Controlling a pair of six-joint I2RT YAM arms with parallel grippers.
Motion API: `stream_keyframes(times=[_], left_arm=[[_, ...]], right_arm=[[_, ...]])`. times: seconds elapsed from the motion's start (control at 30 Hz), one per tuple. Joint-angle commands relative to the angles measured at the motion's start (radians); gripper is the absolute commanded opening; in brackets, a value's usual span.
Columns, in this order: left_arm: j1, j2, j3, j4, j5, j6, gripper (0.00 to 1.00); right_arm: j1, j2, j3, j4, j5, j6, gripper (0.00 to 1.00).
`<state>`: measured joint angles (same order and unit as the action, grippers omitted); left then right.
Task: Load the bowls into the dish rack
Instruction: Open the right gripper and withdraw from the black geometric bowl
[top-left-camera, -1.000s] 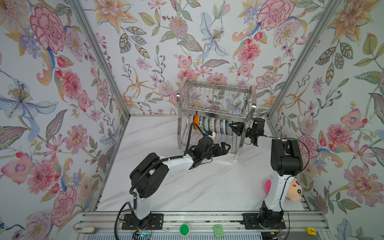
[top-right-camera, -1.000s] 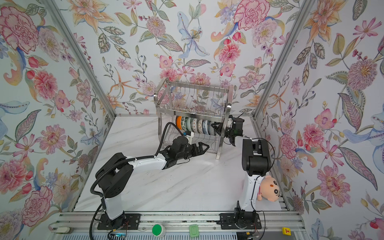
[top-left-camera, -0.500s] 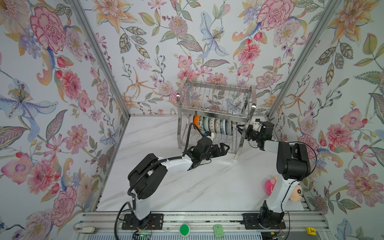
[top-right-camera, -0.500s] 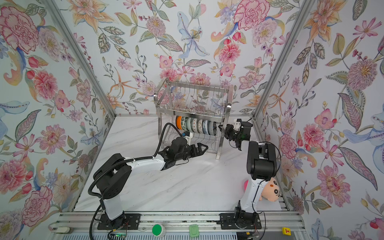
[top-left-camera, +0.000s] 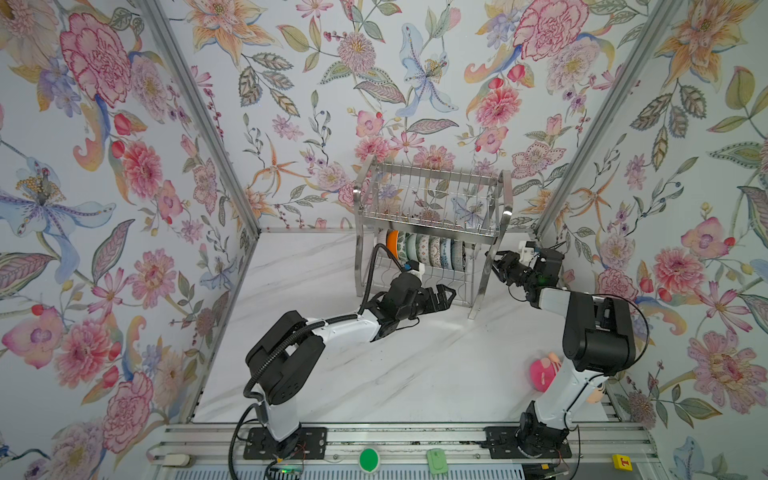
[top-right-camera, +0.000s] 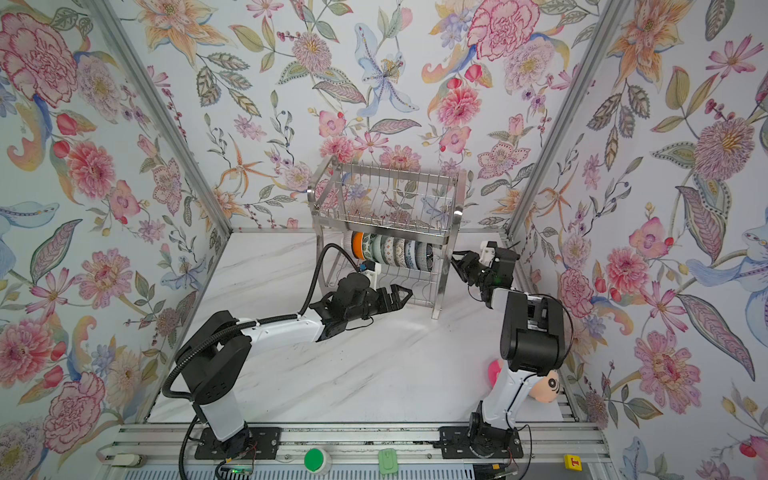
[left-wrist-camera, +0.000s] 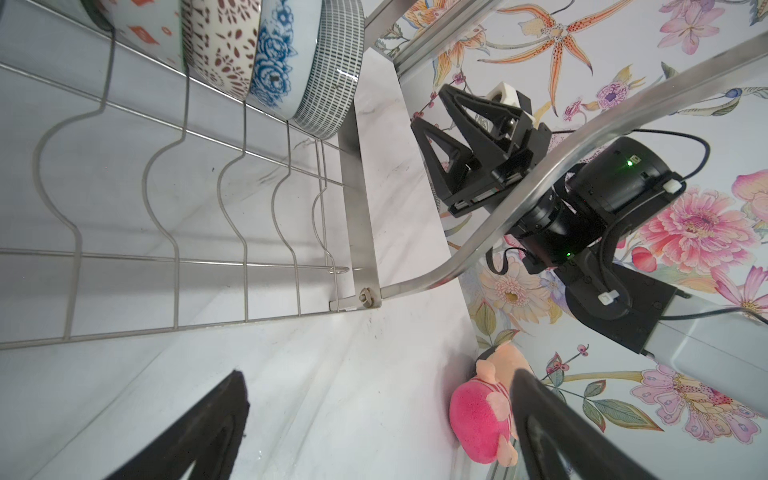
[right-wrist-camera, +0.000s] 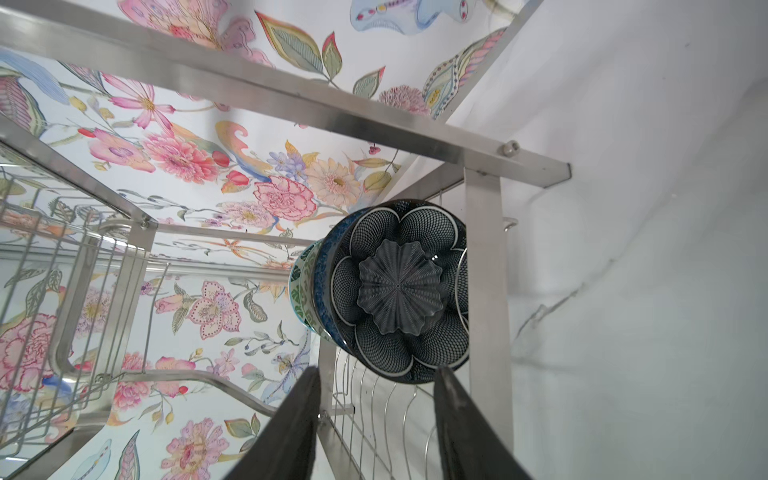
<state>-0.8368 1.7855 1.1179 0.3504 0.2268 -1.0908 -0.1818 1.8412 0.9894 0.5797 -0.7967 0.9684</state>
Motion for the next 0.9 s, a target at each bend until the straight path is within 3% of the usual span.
stream_keyframes(times=[0.0, 0.13, 0.33, 0.43, 0.5, 0.63, 0.87], left_arm=[[0.037, -0.066, -0.034, -0.04, -0.044, 0.051, 0.99], [0.068, -0.121, -0.08, -0.065, -0.062, 0.081, 0.99], [0.127, -0.269, -0.148, -0.175, -0.132, 0.195, 0.99], [0.16, -0.357, -0.18, -0.262, -0.202, 0.275, 0.99], [0.205, -0.422, -0.217, -0.3, -0.226, 0.304, 0.99], [0.316, -0.541, -0.285, -0.388, -0.297, 0.333, 0.99], [0.595, -0.707, -0.363, -0.455, -0.398, 0.449, 0.99]], right_arm=[[-0.029, -0.06, -0.032, -0.003, 0.001, -0.017, 0.49], [-0.068, -0.12, -0.062, -0.064, 0.026, -0.043, 0.51], [-0.109, -0.242, -0.071, -0.321, 0.157, -0.194, 0.67], [-0.116, -0.285, -0.065, -0.415, 0.214, -0.261, 0.81], [-0.116, -0.31, -0.066, -0.461, 0.257, -0.294, 0.99], [-0.114, -0.342, -0.072, -0.523, 0.334, -0.337, 0.99], [-0.083, -0.401, -0.096, -0.609, 0.527, -0.421, 0.99]])
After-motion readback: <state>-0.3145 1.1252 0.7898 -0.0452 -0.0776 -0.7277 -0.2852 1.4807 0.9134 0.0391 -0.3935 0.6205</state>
